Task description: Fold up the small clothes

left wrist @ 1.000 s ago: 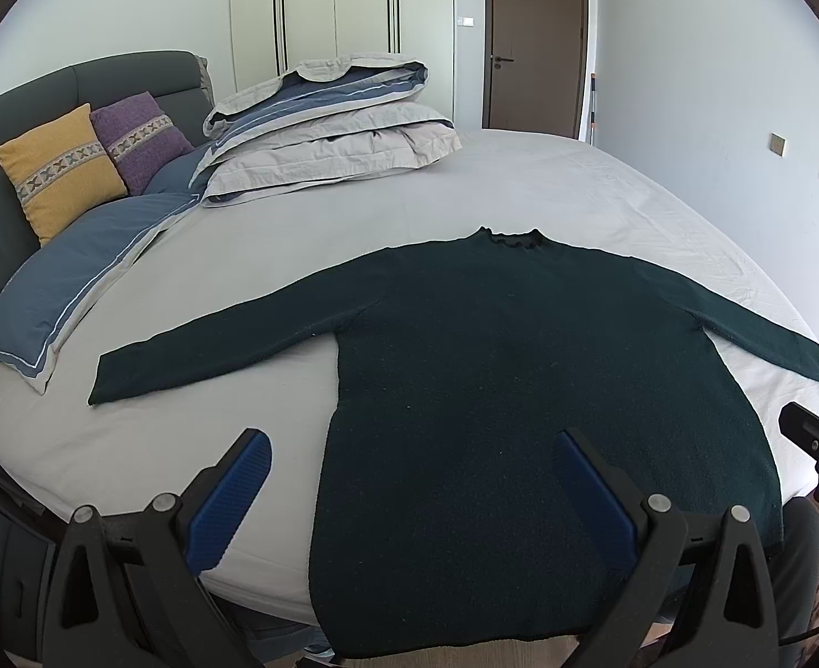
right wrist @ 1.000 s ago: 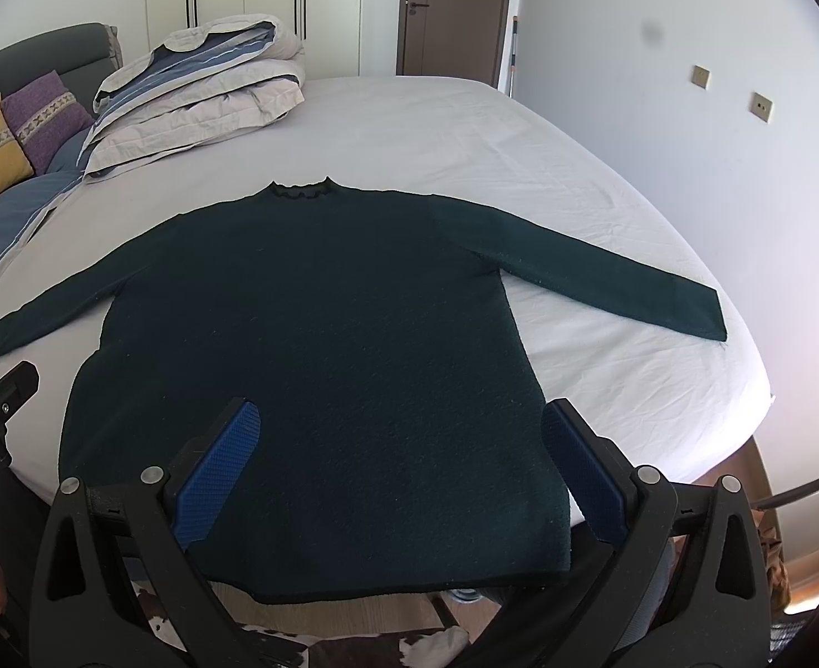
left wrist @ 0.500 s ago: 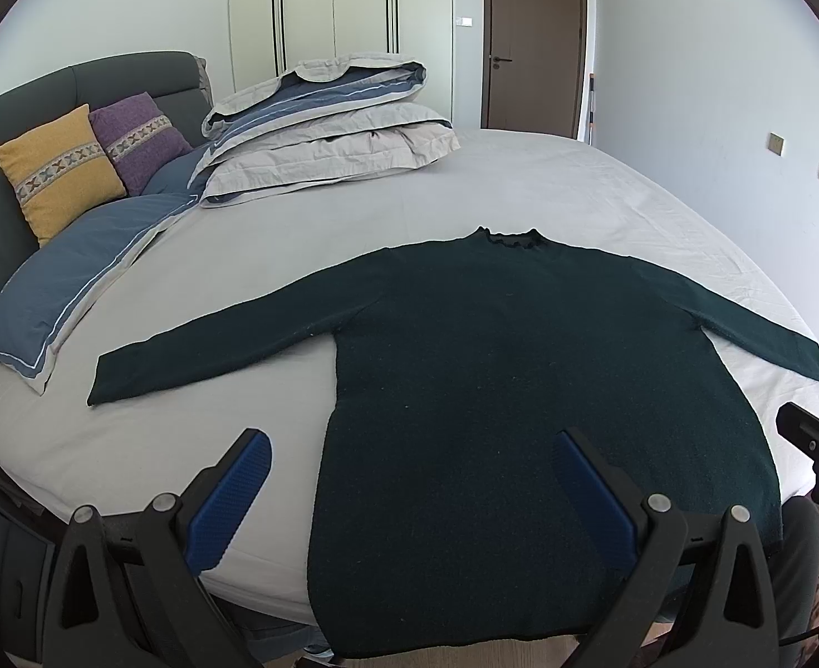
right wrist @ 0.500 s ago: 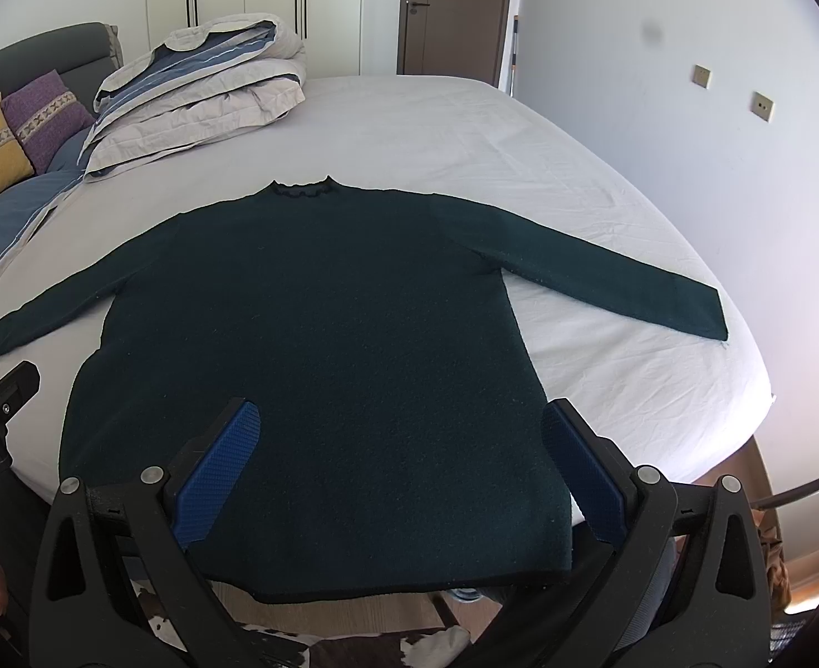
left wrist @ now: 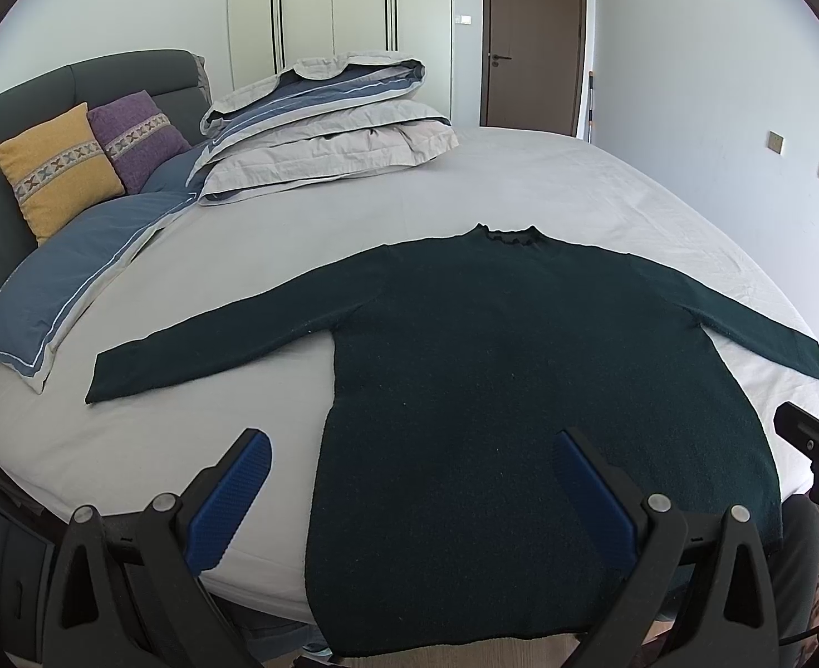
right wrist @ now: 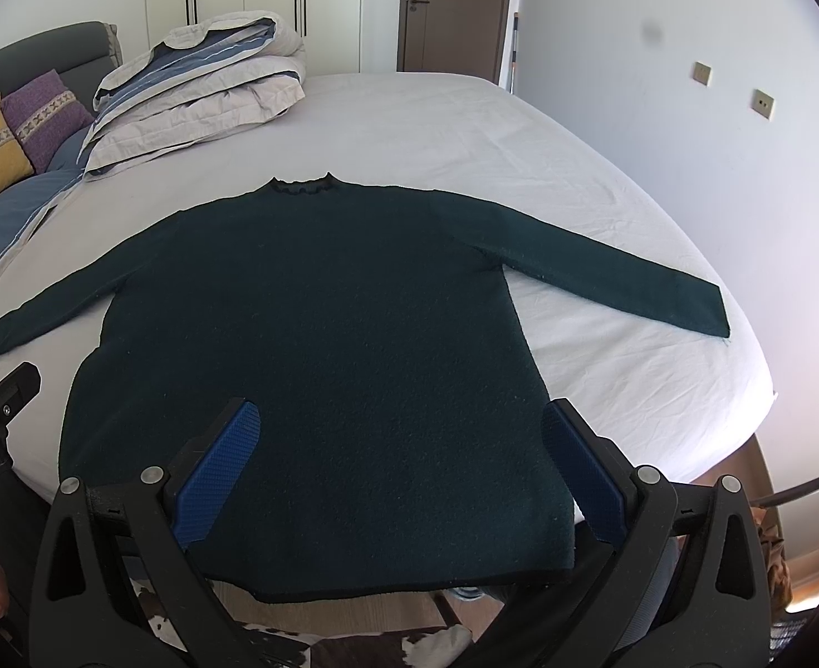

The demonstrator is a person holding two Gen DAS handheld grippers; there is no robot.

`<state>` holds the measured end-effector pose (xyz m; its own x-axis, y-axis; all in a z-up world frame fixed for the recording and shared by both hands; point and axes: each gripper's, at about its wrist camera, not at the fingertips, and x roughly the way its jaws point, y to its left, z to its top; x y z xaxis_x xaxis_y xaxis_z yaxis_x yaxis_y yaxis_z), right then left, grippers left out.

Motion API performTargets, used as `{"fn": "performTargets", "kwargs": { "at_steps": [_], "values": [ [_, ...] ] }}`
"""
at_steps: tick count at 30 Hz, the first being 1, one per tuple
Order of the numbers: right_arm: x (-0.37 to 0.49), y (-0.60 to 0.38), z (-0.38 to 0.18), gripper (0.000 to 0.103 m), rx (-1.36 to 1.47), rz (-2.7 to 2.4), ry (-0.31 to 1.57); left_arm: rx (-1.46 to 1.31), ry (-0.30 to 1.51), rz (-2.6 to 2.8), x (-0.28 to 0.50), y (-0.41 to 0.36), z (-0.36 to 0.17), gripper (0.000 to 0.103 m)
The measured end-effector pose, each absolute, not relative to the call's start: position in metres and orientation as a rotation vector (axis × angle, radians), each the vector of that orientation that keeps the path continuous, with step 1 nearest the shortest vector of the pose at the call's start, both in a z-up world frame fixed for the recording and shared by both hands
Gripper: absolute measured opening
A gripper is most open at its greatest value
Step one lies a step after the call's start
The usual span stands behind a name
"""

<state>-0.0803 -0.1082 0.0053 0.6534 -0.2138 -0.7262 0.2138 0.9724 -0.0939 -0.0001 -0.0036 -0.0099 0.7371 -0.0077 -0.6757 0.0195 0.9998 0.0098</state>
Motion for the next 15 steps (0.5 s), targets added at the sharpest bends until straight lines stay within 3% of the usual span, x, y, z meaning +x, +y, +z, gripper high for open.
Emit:
{"fn": "performTargets", "kwargs": {
  "at_steps": [15],
  "values": [
    [-0.0803, -0.1075, 0.0048, 0.103, 0.001, -0.242, 0.826, 0.013, 0.743, -0.016, 0.0003, -0.0059, -0.0114, 0.103]
  ]
}}
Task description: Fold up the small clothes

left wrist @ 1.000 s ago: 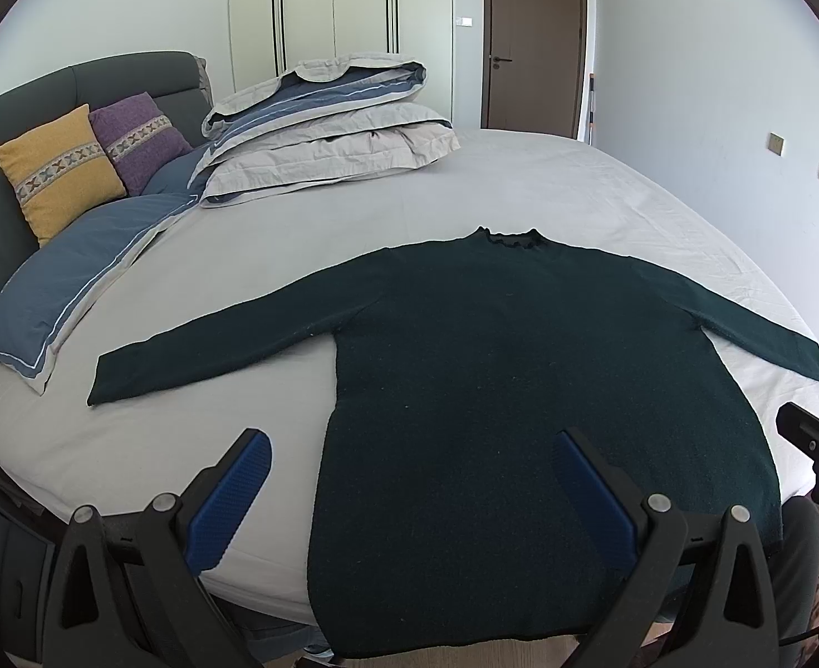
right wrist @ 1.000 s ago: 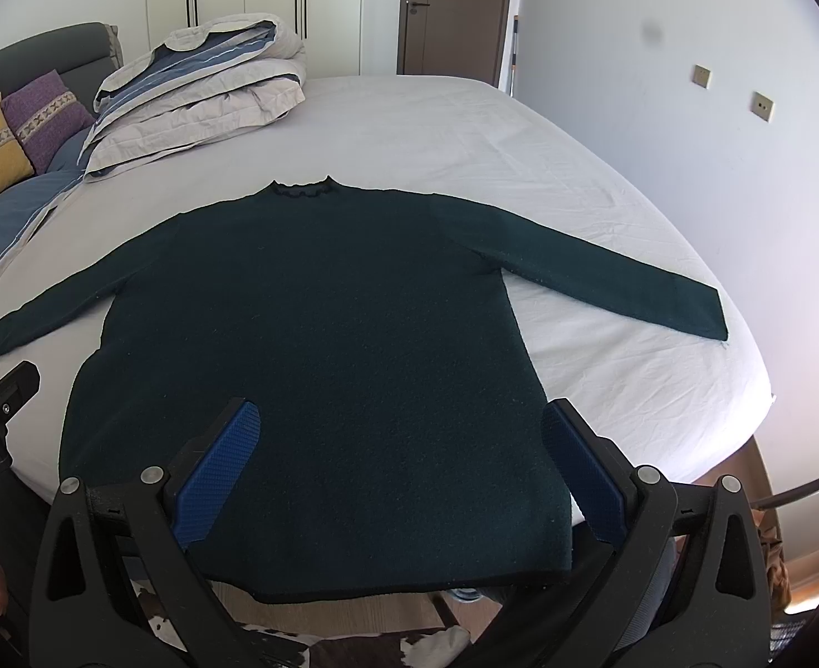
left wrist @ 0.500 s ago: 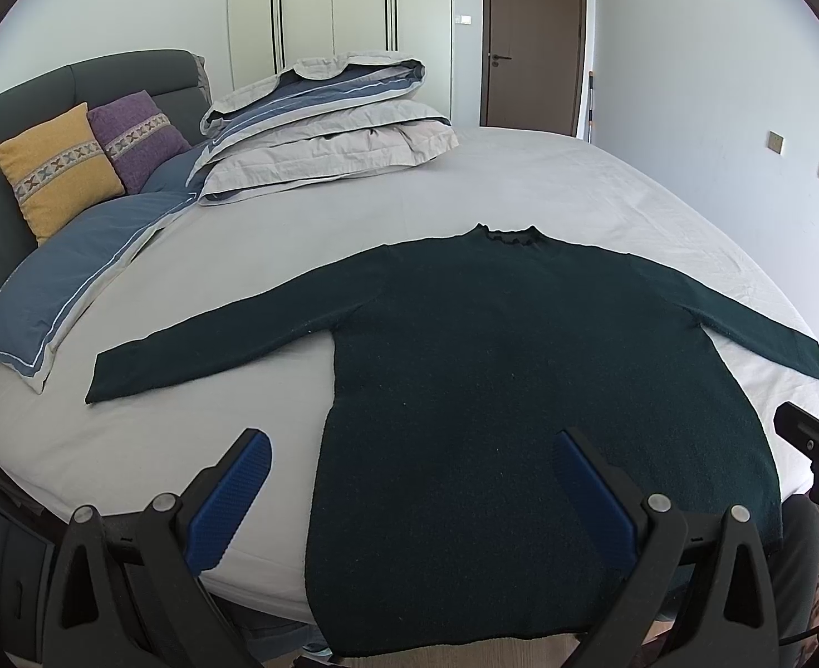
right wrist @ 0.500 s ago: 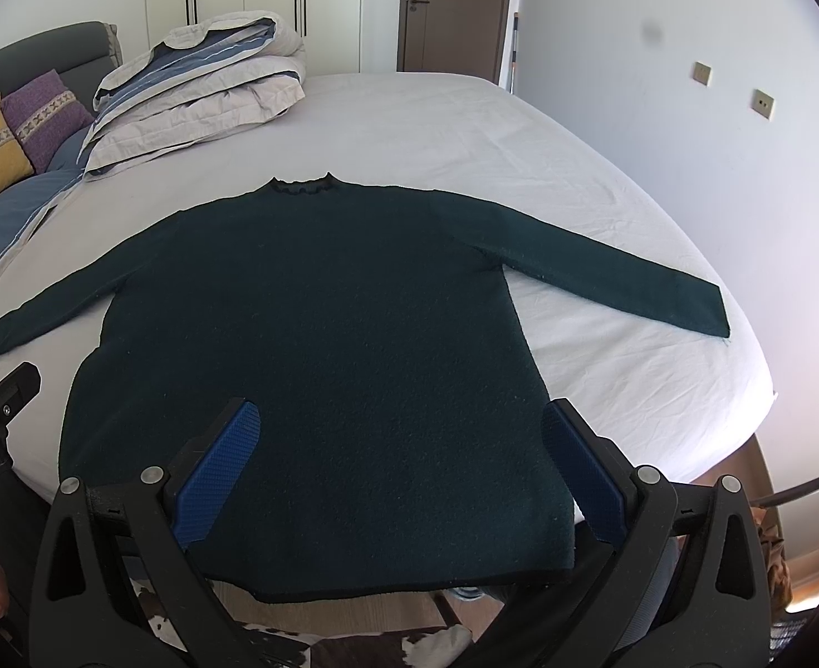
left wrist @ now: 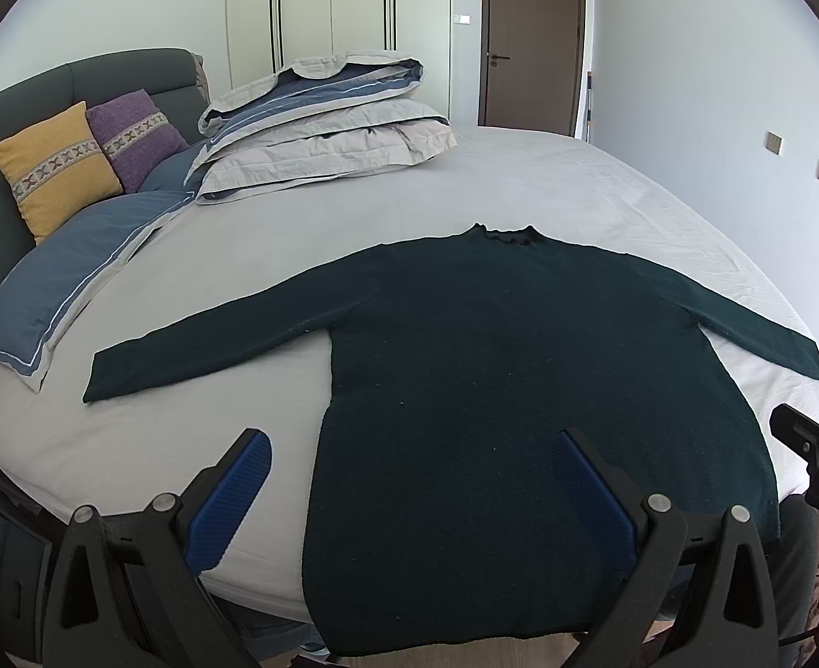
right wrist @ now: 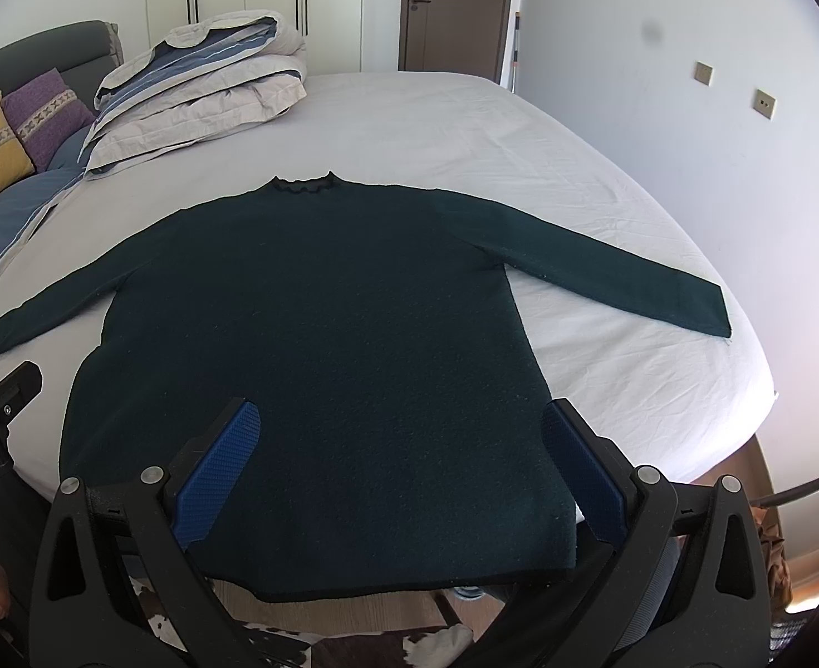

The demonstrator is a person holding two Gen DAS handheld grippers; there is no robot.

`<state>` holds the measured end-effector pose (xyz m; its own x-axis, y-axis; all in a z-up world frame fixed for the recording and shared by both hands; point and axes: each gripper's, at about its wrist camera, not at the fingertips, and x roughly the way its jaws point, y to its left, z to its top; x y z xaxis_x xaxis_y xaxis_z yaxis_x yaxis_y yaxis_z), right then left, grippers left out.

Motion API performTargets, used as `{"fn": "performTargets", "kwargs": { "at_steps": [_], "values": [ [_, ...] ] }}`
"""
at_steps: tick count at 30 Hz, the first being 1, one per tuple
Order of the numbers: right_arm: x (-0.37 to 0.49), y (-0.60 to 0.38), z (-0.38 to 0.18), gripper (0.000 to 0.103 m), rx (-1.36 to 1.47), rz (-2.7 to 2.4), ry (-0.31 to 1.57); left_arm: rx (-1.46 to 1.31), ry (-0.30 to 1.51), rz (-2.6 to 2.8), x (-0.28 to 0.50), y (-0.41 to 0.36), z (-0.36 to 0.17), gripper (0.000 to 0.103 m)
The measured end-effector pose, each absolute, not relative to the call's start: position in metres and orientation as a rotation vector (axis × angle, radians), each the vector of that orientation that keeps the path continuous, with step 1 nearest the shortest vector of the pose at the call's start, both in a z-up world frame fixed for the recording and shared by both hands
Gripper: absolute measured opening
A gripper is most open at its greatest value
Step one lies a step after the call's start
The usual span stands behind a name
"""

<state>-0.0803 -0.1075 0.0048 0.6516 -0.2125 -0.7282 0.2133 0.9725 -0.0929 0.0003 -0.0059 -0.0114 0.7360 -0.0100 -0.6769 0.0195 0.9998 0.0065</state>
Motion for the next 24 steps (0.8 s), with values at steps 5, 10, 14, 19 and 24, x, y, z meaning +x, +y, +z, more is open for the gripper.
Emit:
{"fn": "performTargets", "kwargs": {
  "at_steps": [5, 10, 14, 19, 24],
  "values": [
    [-0.083, -0.102, -0.004, 0.103, -0.001, -0.241, 0.831, 0.013, 0.745, -0.018, 0.001, -0.008, -0.013, 0.103],
    [-0.082, -0.102, -0.007, 0.103, 0.003, -0.239, 0.833, 0.004, 0.748, -0.028, 0.002, -0.011, -0.015, 0.103],
    [-0.081, -0.104, -0.011, 0.103, 0.012, -0.242, 0.838, -0.014, 0.754, -0.040, 0.003, -0.008, -0.016, 0.103],
    [-0.078, -0.124, -0.016, 0.103, 0.077, -0.248, 0.826, -0.112, 0.793, -0.105, 0.008, -0.003, -0.028, 0.103],
    [-0.079, -0.181, -0.014, 0.103, 0.195, -0.284, 0.749, -0.124, 0.806, -0.143, 0.012, -0.006, -0.047, 0.103]
  ]
}}
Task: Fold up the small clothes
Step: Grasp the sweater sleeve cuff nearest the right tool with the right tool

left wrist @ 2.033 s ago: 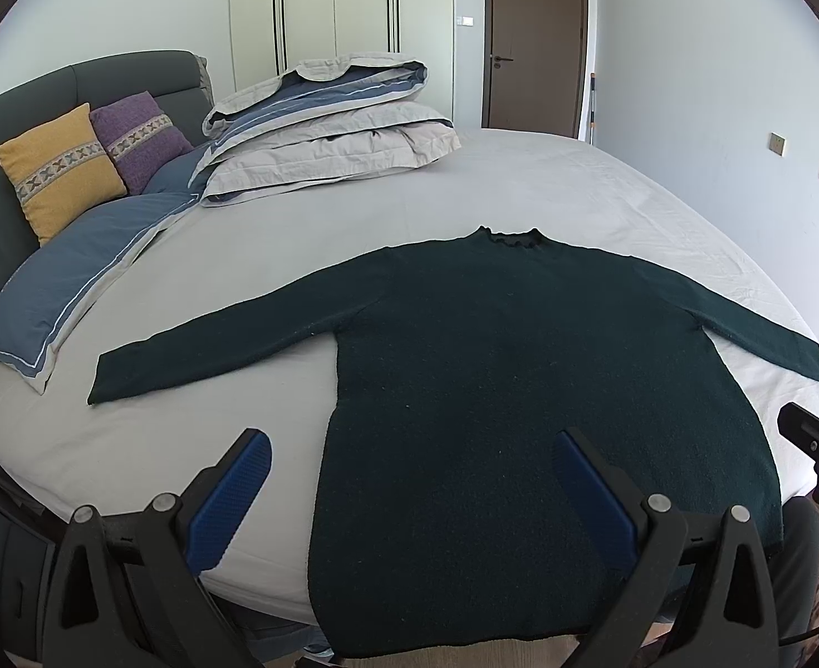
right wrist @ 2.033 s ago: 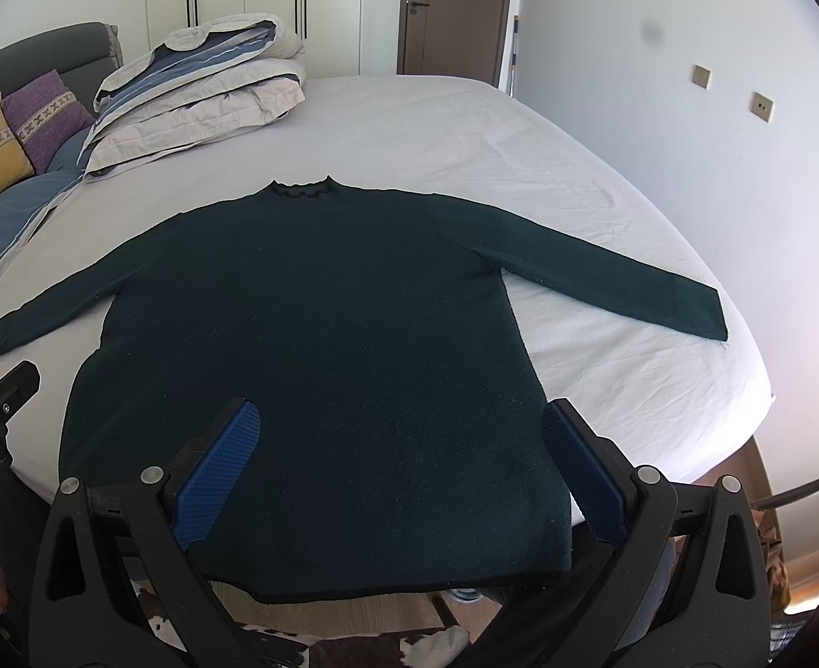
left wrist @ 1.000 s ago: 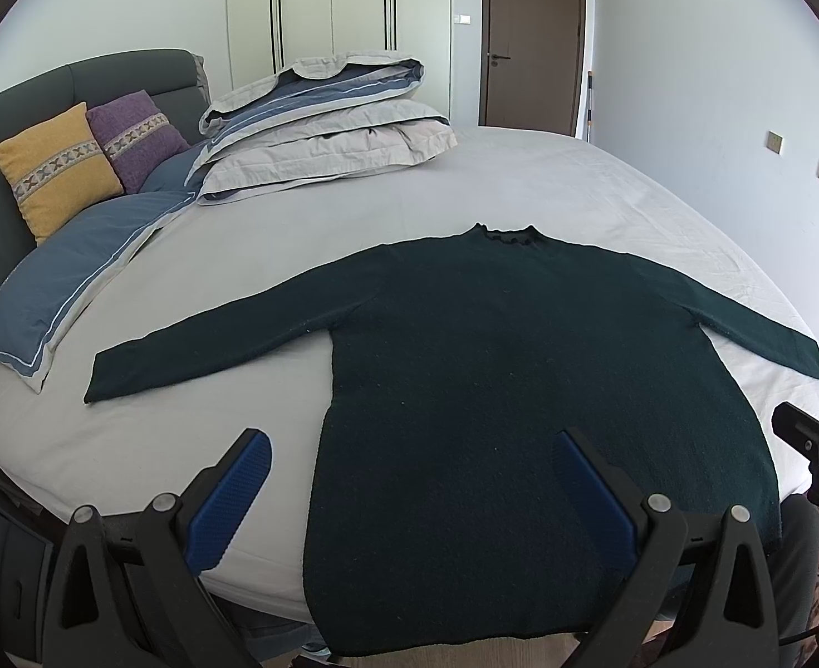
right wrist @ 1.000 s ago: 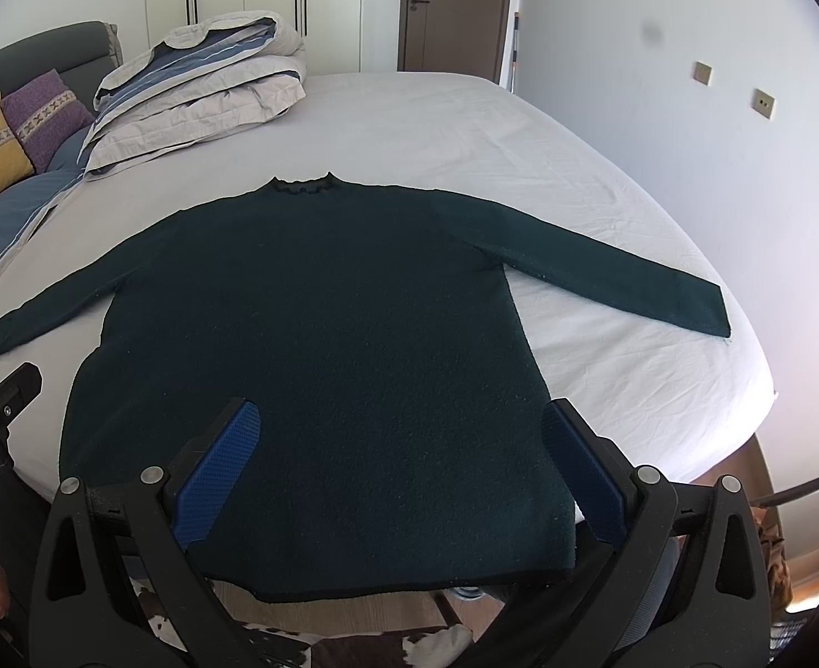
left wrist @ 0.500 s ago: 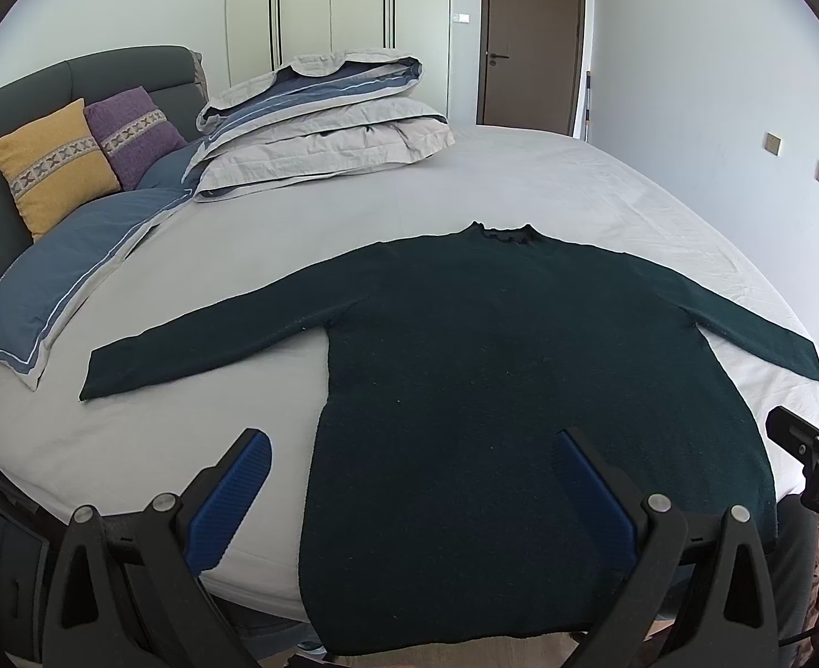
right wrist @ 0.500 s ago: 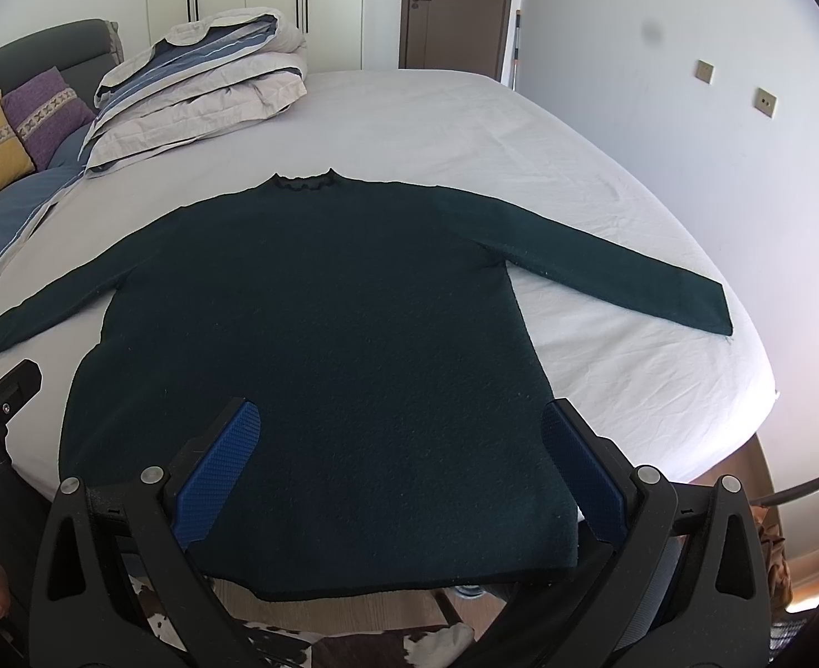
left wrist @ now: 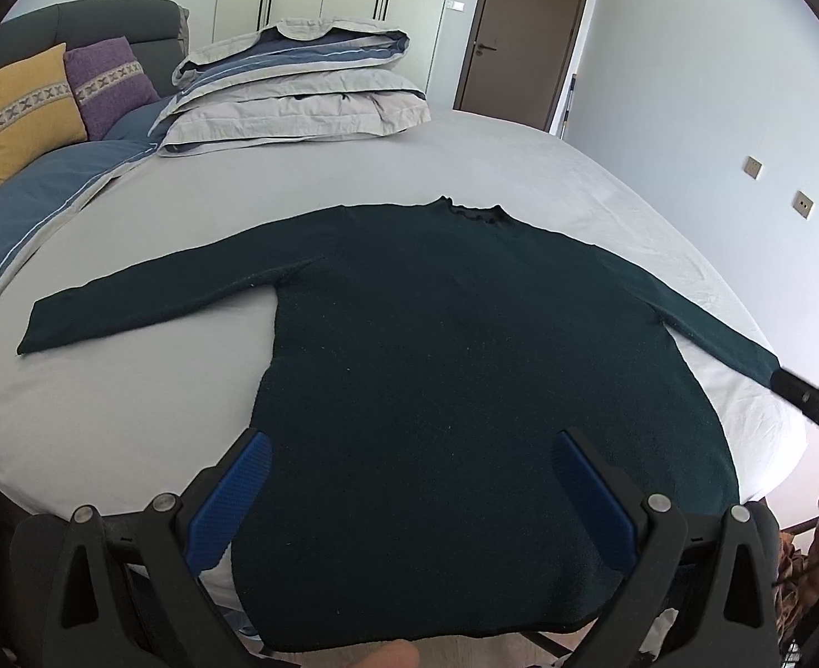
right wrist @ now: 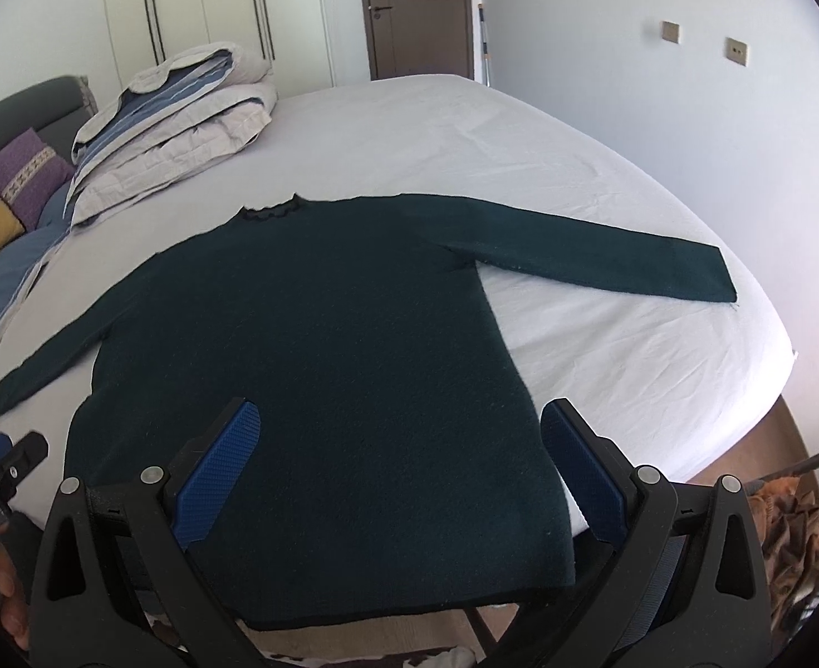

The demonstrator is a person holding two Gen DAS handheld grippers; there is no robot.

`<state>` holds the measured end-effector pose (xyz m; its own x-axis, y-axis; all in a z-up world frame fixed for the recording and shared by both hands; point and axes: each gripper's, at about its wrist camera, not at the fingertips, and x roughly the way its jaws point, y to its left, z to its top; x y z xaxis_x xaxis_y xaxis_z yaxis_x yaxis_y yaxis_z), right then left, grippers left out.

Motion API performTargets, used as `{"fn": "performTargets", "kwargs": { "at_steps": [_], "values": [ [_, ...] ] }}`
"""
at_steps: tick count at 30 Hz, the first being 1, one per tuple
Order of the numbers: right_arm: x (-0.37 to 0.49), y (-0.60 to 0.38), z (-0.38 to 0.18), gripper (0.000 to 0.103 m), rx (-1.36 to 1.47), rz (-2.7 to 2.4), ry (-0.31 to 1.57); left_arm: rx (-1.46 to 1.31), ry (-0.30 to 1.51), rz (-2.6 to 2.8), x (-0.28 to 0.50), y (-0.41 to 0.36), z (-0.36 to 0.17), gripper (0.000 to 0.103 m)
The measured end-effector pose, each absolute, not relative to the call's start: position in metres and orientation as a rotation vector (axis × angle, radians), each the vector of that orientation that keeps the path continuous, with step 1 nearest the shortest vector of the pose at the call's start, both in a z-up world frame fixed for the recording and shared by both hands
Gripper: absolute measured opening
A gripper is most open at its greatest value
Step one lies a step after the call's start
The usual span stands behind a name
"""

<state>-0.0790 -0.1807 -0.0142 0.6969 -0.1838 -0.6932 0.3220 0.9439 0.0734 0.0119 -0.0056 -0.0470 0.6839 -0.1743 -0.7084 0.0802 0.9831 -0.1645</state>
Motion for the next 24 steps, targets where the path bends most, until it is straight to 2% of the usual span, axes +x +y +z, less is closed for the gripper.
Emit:
{"fn": "performTargets", "kwargs": {
  "at_steps": [4, 9, 12, 18, 22, 24],
  "values": [
    [-0.082, -0.267, -0.015, 0.102, 0.299, -0.411, 0.640, -0.139, 0.848, -0.168, 0.023, -0.005, -0.059, 0.103],
    [-0.082, -0.399, -0.039, 0.073, 0.527, -0.569, 0.608, -0.201, 0.794, -0.194, 0.041, -0.003, -0.060, 0.103],
    [-0.081, -0.469, -0.064, 0.066, 0.666, -0.644, 0.611, -0.193, 0.774, -0.181, 0.053, -0.009, -0.059, 0.103],
    [-0.073, -0.562, -0.118, 0.060, 0.903, -0.694, 0.608, -0.210, 0.901, -0.152, 0.086, -0.019, -0.070, 0.103],
    [-0.063, -0.591, -0.128, 0.054, 0.909, -0.691, 0.564, -0.217, 0.911, -0.176, 0.097, -0.024, -0.075, 0.103],
    [-0.053, -0.602, -0.128, 0.040, 0.919, -0.674, 0.559, -0.244, 0.921, -0.203, 0.102, -0.024, -0.078, 0.103]
  ]
}}
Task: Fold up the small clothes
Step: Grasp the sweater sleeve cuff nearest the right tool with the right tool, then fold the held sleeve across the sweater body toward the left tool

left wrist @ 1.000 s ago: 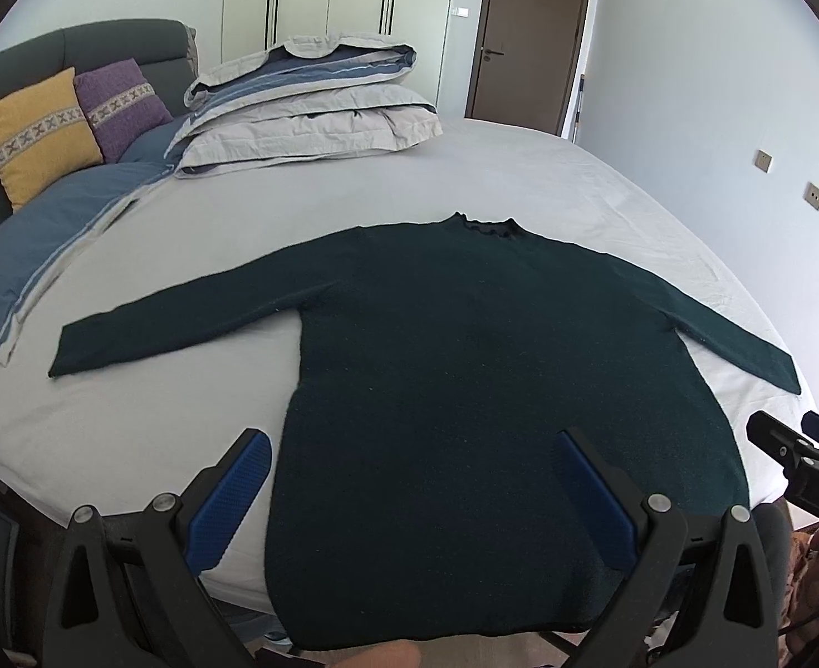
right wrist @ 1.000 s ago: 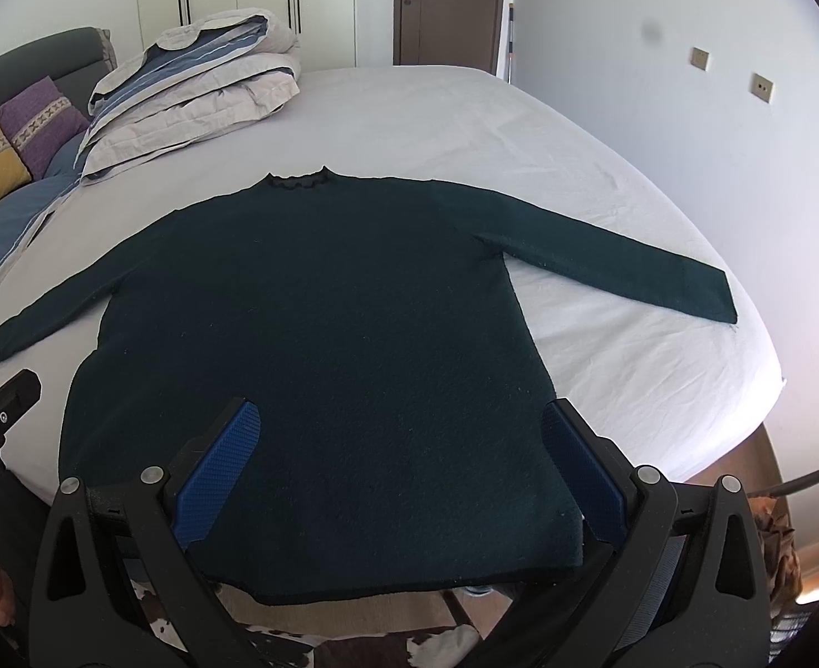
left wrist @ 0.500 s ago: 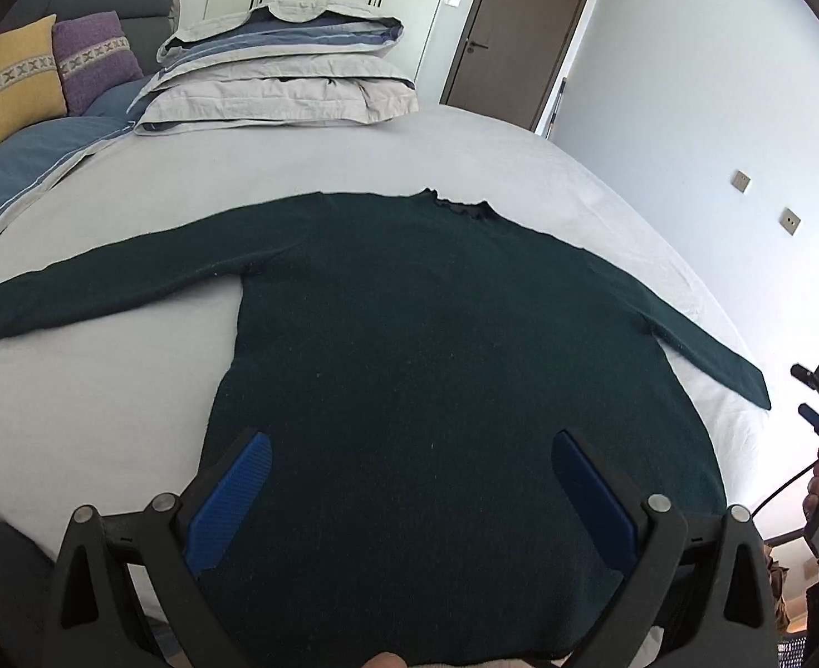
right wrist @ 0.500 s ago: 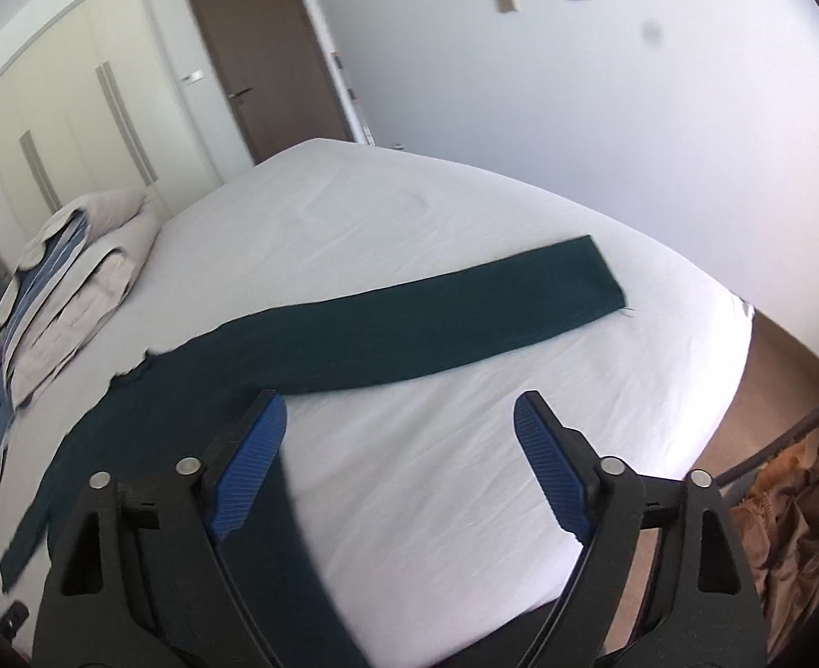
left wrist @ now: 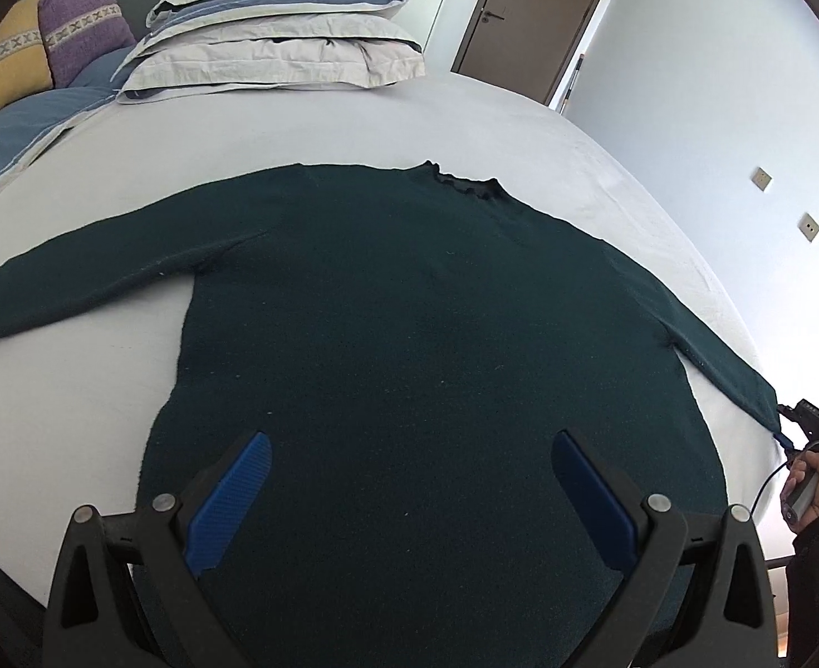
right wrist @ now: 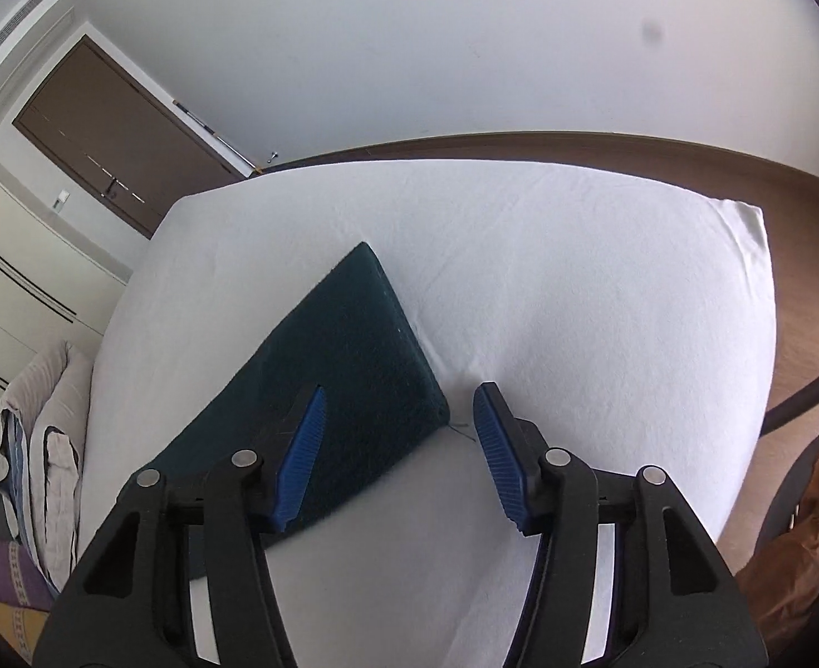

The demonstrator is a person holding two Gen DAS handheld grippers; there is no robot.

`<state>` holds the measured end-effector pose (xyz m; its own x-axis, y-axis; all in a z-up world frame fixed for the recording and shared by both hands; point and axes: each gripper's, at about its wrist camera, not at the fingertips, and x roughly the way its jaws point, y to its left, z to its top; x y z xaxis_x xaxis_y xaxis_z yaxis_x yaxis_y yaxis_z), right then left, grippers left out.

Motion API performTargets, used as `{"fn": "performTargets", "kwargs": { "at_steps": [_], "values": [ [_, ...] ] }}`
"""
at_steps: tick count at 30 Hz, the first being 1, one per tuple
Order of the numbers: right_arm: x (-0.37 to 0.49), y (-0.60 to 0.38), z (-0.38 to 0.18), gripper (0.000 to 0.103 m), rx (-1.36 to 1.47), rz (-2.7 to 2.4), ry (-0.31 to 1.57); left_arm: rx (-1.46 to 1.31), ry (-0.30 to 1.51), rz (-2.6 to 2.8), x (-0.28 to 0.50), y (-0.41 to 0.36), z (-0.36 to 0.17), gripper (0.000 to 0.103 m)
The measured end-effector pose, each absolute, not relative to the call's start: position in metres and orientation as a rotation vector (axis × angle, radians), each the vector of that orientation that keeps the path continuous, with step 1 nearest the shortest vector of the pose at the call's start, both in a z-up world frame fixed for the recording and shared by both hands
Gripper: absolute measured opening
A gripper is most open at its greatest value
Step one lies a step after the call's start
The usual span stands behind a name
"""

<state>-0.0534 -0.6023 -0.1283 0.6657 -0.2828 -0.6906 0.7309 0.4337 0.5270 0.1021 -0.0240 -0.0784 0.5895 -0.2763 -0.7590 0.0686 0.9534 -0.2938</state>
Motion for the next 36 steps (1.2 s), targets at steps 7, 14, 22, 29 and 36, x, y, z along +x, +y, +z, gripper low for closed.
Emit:
{"fn": "performTargets", "kwargs": {
  "at_steps": [7, 14, 22, 29, 36],
  "values": [
    [-0.016, -0.607, -0.115, 0.008, 0.874, -0.631, 0.584, -0.322, 0.962, -0.281, 0.118, -0.027, -0.089, 0.090],
    [0.060, -0.527, -0.039, 0.008, 0.672, -0.354, 0.557, -0.376, 0.954, -0.332, 0.132, -0.016, -0.087, 0.077],
    [0.189, -0.329, -0.008, 0.008, 0.477, 0.009, 0.644, -0.468, 0.910, -0.327, 0.146, 0.017, -0.085, 0.077],
    [0.242, -0.193, -0.069, 0.008, 0.453, 0.163, 0.796, -0.526, 0.885, -0.292, 0.153, 0.054, -0.090, 0.077],
    [0.197, -0.079, -0.156, 0.051, 0.482, 0.253, 0.884, -0.530, 0.889, -0.298, 0.173, 0.053, -0.092, 0.086]
  ]
}}
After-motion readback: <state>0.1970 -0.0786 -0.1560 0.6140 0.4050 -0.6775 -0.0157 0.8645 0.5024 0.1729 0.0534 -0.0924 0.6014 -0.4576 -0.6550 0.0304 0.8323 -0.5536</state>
